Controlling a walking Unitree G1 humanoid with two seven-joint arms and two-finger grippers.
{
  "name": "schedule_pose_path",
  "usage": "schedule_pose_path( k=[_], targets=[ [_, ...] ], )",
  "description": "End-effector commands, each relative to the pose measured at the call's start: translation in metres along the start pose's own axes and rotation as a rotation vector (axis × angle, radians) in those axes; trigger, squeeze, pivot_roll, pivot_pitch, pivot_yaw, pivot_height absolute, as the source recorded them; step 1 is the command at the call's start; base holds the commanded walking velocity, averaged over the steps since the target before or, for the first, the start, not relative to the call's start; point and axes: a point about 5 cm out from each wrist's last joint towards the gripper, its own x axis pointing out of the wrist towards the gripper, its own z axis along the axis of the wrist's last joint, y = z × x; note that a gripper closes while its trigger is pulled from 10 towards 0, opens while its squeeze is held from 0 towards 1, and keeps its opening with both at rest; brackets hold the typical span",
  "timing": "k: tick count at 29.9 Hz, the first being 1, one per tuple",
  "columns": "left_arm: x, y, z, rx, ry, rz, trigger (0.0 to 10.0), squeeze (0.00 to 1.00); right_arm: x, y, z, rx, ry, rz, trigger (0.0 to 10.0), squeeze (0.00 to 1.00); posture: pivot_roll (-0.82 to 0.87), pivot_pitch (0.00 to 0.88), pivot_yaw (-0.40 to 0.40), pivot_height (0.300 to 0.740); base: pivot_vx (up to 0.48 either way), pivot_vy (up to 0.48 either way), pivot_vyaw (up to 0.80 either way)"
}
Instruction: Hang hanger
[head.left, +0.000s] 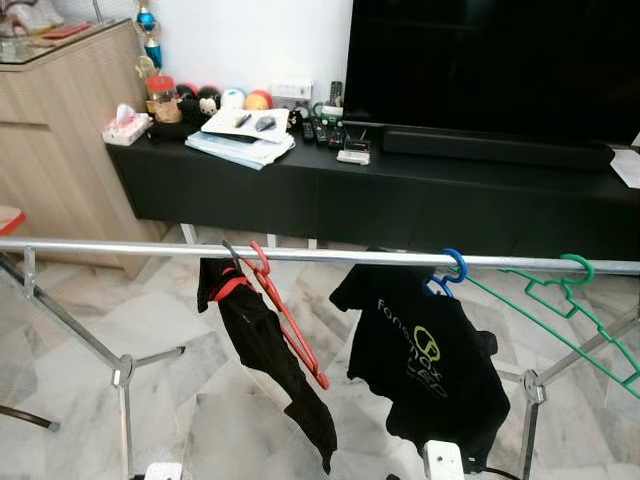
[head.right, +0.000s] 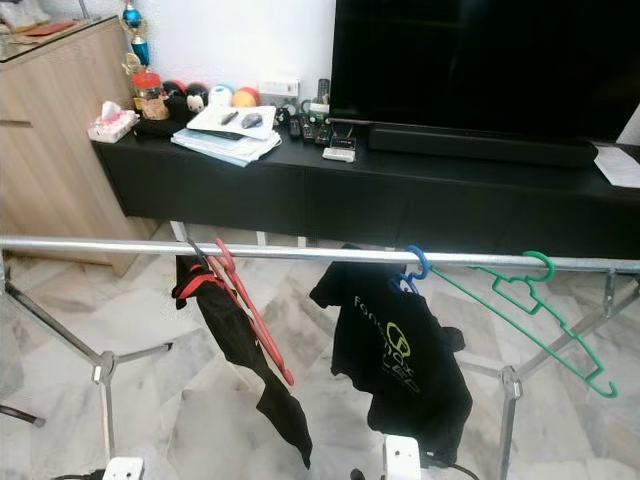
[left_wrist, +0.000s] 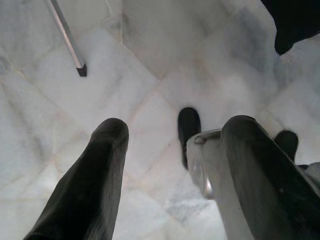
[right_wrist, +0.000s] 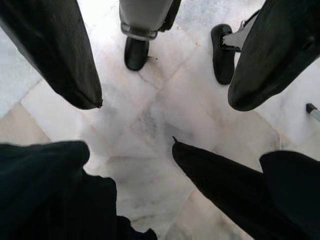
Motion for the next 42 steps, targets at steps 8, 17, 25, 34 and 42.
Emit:
schedule_pose_path(
  k=[8, 17, 25, 34, 42],
  targets=[
    [-0.0014, -0.0023, -0.0095, -0.012, 0.032, 0.002, 10.0, 0.00, -0.0005, -0.0009, -0.0019, 0.018, -0.002, -0.001, 10.0, 0.00, 0.12, 0.000, -0.045, 0.740, 0.000, 0.000, 0.00],
    [-0.0012, -0.0030, -0.0089, -0.014, 0.030, 0.003, 10.0, 0.00, -0.0005, -0.0014, -0.0013, 0.016, -0.004, 0.001, 10.0, 0.00, 0.12, 0.006, -0.049, 0.740, 0.000, 0.000, 0.00],
    [-0.0011, -0.0025, -0.0081, -0.017, 0.029, 0.005, 10.0, 0.00, -0.0004, -0.0012, -0.0006, 0.018, -0.005, -0.001, 10.0, 0.00, 0.12, 0.016, -0.049, 0.740, 0.000, 0.000, 0.00],
    [-0.0011, -0.0011, -0.0078, -0.016, 0.029, 0.007, 10.0, 0.00, -0.0001, -0.0003, 0.0002, 0.023, -0.010, 0.000, 10.0, 0.00, 0.12, 0.027, -0.044, 0.740, 0.000, 0.000, 0.00],
    [-0.0011, -0.0013, -0.0080, -0.022, 0.029, 0.008, 10.0, 0.00, -0.0001, -0.0005, 0.0002, 0.018, -0.007, -0.001, 10.0, 0.00, 0.12, 0.037, -0.045, 0.740, 0.000, 0.000, 0.00]
  ],
)
